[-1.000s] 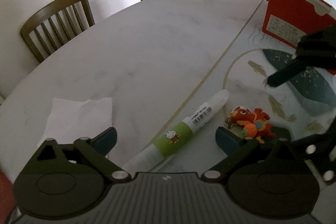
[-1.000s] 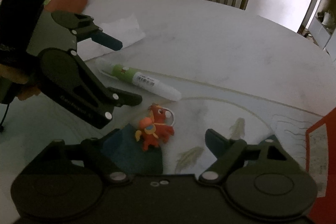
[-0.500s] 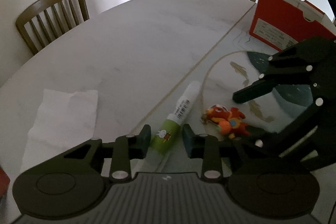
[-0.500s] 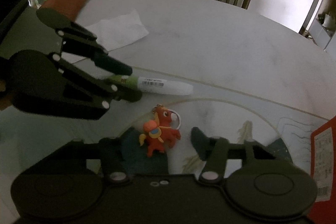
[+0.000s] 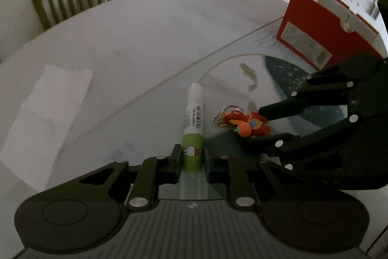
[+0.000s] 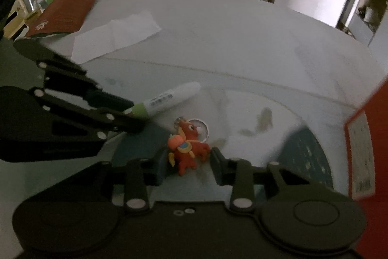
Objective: Organize objects
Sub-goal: 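Grasp the green-and-white pen with the left tool while the right tool grasps the orange toy, then carry the pen and orange toy over the shoebox with both tools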
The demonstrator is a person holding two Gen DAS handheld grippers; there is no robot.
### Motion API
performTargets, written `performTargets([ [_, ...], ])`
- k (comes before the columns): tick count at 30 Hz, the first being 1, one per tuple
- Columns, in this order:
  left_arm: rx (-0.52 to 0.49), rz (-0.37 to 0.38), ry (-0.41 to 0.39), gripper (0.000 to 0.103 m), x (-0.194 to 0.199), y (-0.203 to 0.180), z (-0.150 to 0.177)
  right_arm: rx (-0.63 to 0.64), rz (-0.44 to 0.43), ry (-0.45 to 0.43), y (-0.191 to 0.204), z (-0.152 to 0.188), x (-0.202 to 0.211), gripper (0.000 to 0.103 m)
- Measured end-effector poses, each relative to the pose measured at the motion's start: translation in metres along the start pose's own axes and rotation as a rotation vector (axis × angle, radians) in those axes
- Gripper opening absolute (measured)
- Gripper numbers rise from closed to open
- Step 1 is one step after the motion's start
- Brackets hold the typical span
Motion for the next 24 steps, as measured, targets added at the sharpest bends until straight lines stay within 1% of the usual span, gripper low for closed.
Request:
performTargets([
  [7, 0.152, 0.032, -0.015, 0.017, 0.011, -0.025, 0.020, -0.068, 0.009, -0.007, -0.014, 0.029, 0.029, 0.035],
  [13, 0.256, 0.080, -0.036, 0.017, 0.026, -0.048, 0.029, -0.113, -0.002, -0.048, -0.024, 0.048, 0.066, 0.034],
  [18, 0.311, 0.113, -0.057, 0.017, 0.043, -0.070, 0.030, -0.122, -0.011, -0.096, -0.035, 0.062, 0.100, 0.034],
  [24, 0.333, 0.129, -0.095, 0.017, 0.066, -0.100, 0.025, -0.121, -0.015, -0.156, -0.054, 0.072, 0.137, 0.034],
])
Point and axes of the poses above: each gripper's, at about its wrist camera, not at the fingertips, and x roughly against the way its jaws point, y to its left, z to its underside, the point moved 6 cm from there along -x, roughly the way its jaws point, and after that the axes turned 3 degrees about x, right-handed, at the moved point
